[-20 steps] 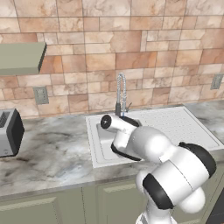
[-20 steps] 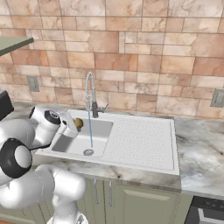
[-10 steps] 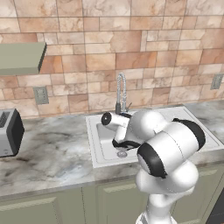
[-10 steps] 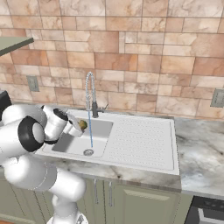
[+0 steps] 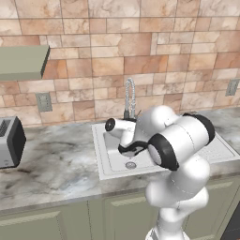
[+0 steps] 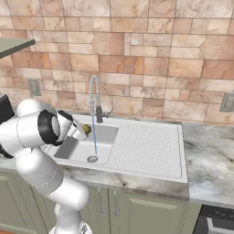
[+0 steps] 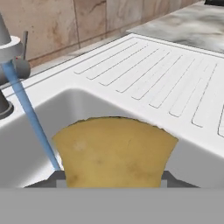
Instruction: Soak the sponge with water for a few seconds and then drop it inside the sink.
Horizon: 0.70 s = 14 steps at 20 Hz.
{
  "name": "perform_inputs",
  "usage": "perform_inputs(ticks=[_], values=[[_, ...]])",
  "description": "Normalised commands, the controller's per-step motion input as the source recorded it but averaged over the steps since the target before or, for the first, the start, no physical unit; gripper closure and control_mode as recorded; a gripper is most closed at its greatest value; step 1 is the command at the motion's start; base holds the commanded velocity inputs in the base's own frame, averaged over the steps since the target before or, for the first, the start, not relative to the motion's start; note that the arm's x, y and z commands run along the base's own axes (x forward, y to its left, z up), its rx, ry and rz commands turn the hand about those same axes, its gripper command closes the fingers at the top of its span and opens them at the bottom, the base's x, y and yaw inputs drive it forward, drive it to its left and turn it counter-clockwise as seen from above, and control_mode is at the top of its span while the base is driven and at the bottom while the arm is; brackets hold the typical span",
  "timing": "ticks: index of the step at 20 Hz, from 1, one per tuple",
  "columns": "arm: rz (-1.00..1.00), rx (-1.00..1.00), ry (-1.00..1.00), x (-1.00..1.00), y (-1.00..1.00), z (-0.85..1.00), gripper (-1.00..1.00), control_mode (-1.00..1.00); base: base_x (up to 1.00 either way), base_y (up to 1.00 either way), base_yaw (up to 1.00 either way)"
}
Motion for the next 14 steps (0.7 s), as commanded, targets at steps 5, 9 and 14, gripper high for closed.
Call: perform_inputs(ticks=[5,9,14], values=[[0.00,0.00,0.01,0.16,0.11,-0.03,1.00,-1.00,0.00,0.00,0.00],[0.00,0.00,0.01,0.21,0.03,-0.08,1.00,-1.00,0.00,0.00,0.00],[0.00,0.00,0.00,0.11,0.03,-0.05,1.00,-1.00,0.00,0.00,0.00]])
